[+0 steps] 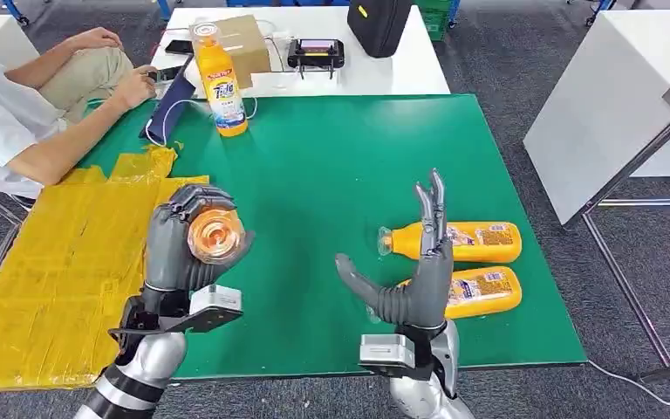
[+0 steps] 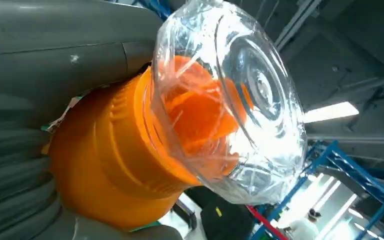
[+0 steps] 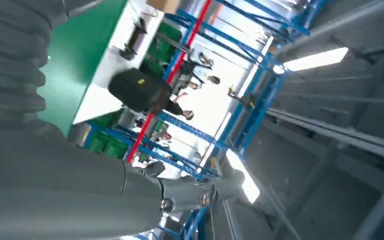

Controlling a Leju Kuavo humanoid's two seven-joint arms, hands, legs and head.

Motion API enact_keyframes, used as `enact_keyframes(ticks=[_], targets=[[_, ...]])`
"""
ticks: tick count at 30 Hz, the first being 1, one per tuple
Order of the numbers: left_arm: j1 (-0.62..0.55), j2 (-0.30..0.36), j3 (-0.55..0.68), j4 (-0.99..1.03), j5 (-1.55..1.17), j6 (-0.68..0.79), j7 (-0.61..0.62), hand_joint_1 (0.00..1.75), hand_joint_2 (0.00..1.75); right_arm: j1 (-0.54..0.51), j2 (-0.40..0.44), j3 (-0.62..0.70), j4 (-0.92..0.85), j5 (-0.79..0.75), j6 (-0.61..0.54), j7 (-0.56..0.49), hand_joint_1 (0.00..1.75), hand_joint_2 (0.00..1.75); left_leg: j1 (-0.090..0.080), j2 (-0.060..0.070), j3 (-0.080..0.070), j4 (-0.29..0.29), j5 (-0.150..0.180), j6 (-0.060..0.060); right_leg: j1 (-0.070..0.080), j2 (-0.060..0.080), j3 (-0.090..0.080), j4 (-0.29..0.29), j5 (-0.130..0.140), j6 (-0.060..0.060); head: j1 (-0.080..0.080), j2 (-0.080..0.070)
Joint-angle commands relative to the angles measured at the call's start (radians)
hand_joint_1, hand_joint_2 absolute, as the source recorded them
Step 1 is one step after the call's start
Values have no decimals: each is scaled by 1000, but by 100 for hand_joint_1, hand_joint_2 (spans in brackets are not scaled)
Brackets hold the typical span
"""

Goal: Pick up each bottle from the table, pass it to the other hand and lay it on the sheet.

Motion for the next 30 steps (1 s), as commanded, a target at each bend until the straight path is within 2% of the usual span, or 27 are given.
enact_keyframes(ticks=[1,4,5,8,9,10,11,12,13,16,19,20,22,23,30], targets=[[-35,8,18,18,-6,4,6,175,175,2,-35,-15,-44,-7,4,-2,0,175,1,-2,3,0,-1,-1,0,2,4,0,-2,-1,0,0],[-35,8,18,18,-6,4,6,175,175,2,-35,-15,-44,-7,4,-2,0,175,1,-2,3,0,-1,0,0,2,3,0,-1,-1,0,0],[-47,4,44,49,-224,102,82,175,175,2,-45,-1,-61,-8,-1,-22,0,175,0,-2,2,0,-1,0,0,1,2,0,-1,0,0,0],[-92,0,129,118,-689,123,256,175,175,12,-72,23,-140,1,-5,-29,0,175,1,-2,3,1,-2,-1,0,3,4,1,-2,-1,0,0],[-123,22,124,176,-772,118,323,175,175,7,-85,32,-159,4,0,-20,0,175,1,-2,2,0,-1,0,0,2,2,0,-2,-1,0,0],[-176,122,71,219,-786,104,413,175,175,3,-96,36,-172,17,6,-8,0,175,0,-3,4,1,-2,-1,0,2,4,1,-3,-1,0,0],[-235,196,-56,271,-786,61,563,175,175,-6,-106,40,-182,26,24,8,0,175,0,-4,3,0,-1,-1,0,1,4,0,-2,-1,0,0],[-296,242,-153,349,-786,24,657,175,175,-14,-116,41,-192,35,40,20,0,175,1,-6,5,0,-1,-2,0,0,6,1,-3,-2,0,0],[-334,258,-213,409,-786,-7,708,175,175,-19,-123,39,-197,41,51,27,0,175,1,-6,3,0,0,-1,0,-1,4,1,-2,-2,0,0],[-414,256,-270,615,-786,-59,739,175,175,-31,-145,29,-211,9,107,35,0,175,2,-4,4,0,0,-2,1,1,4,0,-1,-2,-1,0],[-444,147,-104,876,-755,-93,563,175,175,-41,-155,9,-213,-40,167,27,0,175,1,-4,4,-1,2,-2,1,0,3,0,1,-3,0,0],[-476,158,-192,964,-786,-99,636,175,175,-43,-154,2,-211,-47,172,22,0,175,1,-5,6,-2,2,-3,0,1,6,-1,1,-3,0,0],[-483,121,-120,1074,-772,-95,599,175,175,-44,-152,-2,-208,-56,180,14,0,175,1,-2,5,-1,2,-2,1,3,5,0,1,-3,0,0],[-492,119,-132,1127,-786,-99,626,175,175,-46,-152,1,-203,-59,182,10,0,175,1,-2,5,-1,2,-2,0,2,4,0,2,-3,0,0],[-489,122,-134,1128,-786,-95,627,175,175,-45,-151,1,-202,-59,182,10,0,175,1,-1,3,1,2,-3,1,3,2,1,1,-4,0,0]])
